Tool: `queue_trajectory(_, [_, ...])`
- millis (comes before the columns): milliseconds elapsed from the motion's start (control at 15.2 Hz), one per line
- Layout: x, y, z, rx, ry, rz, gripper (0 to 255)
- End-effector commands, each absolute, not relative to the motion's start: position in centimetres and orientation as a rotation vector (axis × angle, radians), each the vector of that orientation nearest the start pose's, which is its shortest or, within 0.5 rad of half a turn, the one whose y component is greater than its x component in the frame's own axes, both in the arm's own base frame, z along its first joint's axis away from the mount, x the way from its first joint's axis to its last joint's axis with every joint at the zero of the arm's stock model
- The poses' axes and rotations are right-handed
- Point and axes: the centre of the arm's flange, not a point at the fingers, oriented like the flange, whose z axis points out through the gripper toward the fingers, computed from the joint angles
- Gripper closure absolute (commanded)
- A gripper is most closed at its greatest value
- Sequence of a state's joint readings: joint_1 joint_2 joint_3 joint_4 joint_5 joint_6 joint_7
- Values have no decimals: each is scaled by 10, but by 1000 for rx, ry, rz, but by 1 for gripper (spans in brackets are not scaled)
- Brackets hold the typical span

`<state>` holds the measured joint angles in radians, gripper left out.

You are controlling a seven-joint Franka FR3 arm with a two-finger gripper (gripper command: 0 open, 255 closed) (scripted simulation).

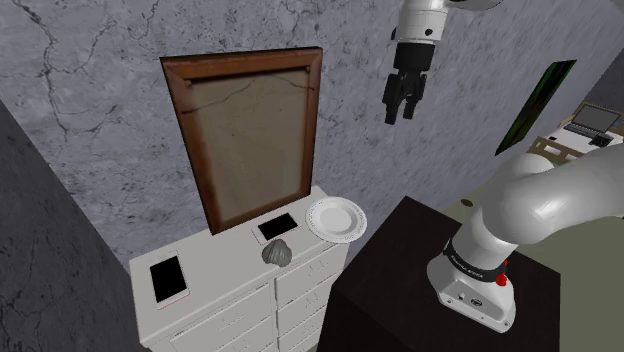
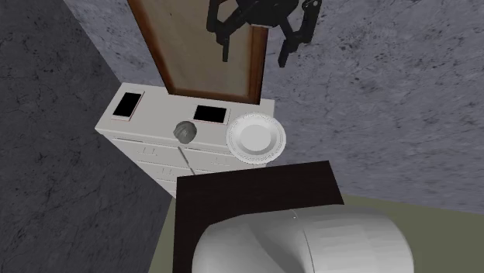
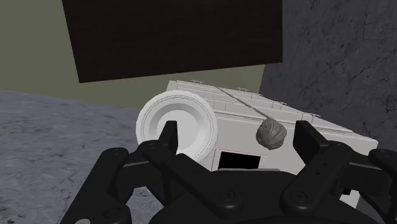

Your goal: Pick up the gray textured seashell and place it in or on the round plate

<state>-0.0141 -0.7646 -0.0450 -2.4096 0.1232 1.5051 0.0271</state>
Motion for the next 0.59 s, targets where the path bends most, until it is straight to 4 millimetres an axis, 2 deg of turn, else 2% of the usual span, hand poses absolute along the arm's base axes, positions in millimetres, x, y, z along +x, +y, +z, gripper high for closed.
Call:
queue_trajectory(0, [302, -7, 555, -2977, 107, 207, 0])
queue_trajectory(528, [381, 59, 490, -3076, -115, 312, 0])
